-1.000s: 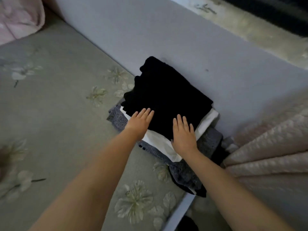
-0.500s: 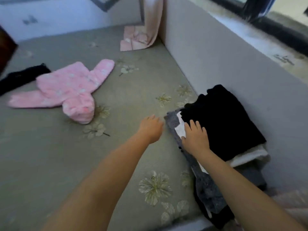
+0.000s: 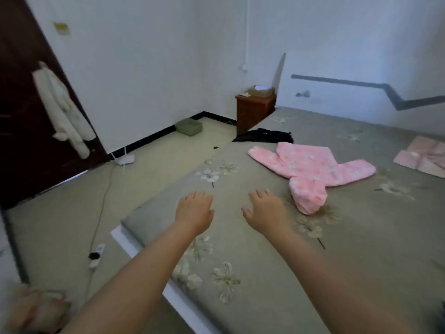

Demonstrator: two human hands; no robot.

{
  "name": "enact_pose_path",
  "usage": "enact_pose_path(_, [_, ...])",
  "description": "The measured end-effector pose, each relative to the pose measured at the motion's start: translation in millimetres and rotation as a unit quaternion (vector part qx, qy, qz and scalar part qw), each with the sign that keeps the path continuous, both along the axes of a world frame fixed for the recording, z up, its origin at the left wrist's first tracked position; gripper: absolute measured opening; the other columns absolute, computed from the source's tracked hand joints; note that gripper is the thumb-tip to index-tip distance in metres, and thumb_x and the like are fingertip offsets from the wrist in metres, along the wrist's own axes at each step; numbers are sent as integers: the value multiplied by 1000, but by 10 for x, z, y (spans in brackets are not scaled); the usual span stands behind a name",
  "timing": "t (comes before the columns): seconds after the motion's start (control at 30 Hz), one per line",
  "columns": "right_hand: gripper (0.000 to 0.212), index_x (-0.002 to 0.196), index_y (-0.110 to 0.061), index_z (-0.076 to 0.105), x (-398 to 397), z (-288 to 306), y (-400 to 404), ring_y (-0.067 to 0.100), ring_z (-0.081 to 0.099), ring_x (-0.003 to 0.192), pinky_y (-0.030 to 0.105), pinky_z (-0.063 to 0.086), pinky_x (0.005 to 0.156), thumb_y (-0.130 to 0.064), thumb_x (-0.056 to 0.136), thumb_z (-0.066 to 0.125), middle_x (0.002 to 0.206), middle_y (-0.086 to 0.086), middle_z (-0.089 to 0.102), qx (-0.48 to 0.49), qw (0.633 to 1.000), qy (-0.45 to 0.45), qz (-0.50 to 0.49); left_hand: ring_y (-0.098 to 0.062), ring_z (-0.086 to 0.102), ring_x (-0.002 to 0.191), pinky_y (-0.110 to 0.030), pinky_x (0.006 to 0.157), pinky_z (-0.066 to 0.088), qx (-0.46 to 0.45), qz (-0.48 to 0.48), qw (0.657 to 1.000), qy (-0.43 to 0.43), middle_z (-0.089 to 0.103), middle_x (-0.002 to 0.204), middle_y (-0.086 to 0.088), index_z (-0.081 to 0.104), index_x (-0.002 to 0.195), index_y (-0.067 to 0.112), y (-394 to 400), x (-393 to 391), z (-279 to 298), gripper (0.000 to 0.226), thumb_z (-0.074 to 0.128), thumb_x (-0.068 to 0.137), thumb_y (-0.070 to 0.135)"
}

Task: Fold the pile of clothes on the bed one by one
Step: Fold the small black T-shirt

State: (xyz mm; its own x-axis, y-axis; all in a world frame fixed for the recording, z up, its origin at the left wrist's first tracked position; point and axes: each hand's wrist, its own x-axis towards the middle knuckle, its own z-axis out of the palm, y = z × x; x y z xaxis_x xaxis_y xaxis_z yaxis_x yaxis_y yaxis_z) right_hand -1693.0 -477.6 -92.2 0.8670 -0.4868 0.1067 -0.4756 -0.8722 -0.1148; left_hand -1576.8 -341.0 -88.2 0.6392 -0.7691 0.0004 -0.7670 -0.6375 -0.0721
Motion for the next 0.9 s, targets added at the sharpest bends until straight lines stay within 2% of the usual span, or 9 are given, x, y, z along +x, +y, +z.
enact_pose_path(0.23, [44,127,-10,44,1889,276,1698,21,43,118,33,37,91,-34,90,42,124,7,50,11,990,-38,137,-24,40,122,-34,96,36,-19,136,990,-28,43,134,-8,37,133,13,1899,1511,380,43,40,93,29])
enact_pose_path(0.4, [48,137,-15,33,3013,409,2441,22,40,122,34,35,96,-34,93,38,133,4,44,10,981,-37,190,-23,32,130,-36,100,34,-40,194,979,-44,38,139,-10,37,133,12,2744,2480,541,44,40,94,30])
enact_pose_path(0.5, [49,139,-16,31,3649,390,2657,22,37,126,35,34,100,-34,94,36,138,3,41,7,981,-23,192,-23,29,133,-37,104,32,-54,210,975,-55,35,142,-11,36,134,10,3027,3043,544,44,38,94,30])
enact_pose_path(0.67, [51,141,-17,28,4753,304,2901,23,34,129,37,31,102,-39,95,35,140,4,39,1,977,4,211,-25,24,136,-37,110,26,-40,260,965,-19,31,144,-12,35,135,8,3330,4048,414,45,36,96,29])
enact_pose_path(0.77, [52,140,-17,28,5510,243,2966,25,35,128,38,31,102,-41,95,35,138,5,40,2,973,8,230,-27,32,128,-36,108,28,-28,284,958,-14,40,137,-15,43,127,6,3404,4734,383,38,35,96,26])
enact_pose_path(0.9, [57,144,-17,18,6492,88,2986,25,30,133,39,29,105,-41,95,33,145,6,33,17,967,28,252,-27,36,126,-37,104,31,-14,310,951,-4,42,136,-14,44,127,5,3423,5643,342,38,36,95,23])
